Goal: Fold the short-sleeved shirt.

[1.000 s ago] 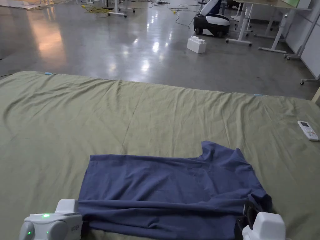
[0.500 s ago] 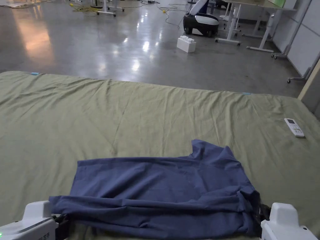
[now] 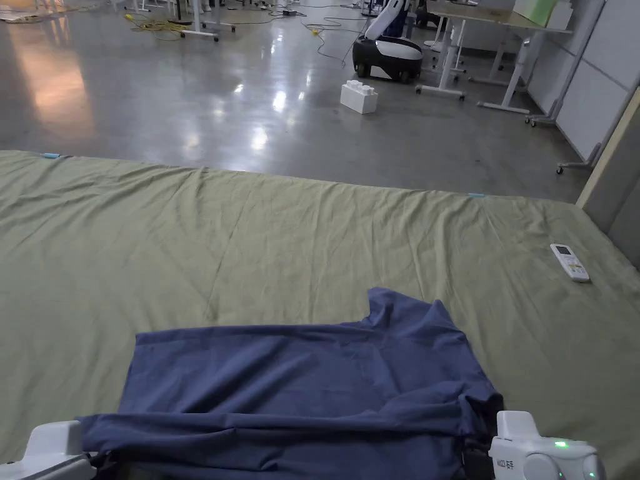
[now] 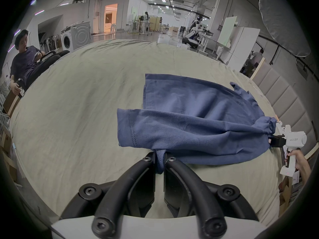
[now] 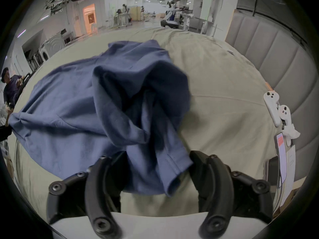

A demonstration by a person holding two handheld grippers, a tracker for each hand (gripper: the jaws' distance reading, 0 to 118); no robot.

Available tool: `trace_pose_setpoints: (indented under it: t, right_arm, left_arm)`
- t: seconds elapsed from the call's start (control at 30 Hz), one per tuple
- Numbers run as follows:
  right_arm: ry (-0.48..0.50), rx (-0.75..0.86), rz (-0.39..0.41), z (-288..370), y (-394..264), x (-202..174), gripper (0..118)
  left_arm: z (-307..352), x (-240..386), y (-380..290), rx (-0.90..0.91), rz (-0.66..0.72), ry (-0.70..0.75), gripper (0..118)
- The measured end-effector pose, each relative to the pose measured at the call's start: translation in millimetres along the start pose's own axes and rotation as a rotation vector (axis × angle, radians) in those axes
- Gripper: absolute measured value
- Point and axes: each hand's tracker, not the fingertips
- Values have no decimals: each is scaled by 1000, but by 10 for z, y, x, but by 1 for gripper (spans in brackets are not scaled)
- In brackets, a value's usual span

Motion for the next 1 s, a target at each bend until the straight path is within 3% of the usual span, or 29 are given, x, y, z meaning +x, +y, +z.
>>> trace_pose_setpoints:
  t: [0.07,0.13,0.27,0.6,0.77,1.0]
  right_arm:
    - [-11,5,18,24,17,-58,50]
    - [-18,18,47,69,20,-112,8]
    - [-61,28,190,132,16,-271,7]
    - [-59,135,108,993,235,-225,7]
    - [-102,157,163,1508,194,-287,7]
    - [-67,108,168,1870,-237,-362,7]
  left_arm:
    - [-7,22,-8,-6,-9,6,9]
    - [-28,33,-1,-11,-21,13,9]
    - [-19,41,38,-9,-32,19,9]
    - [369,-8,373,57,-47,-30,9]
    - [624,-141,462,67,-73,-27,9]
    - [816,-386,231,-3,-113,-26,9]
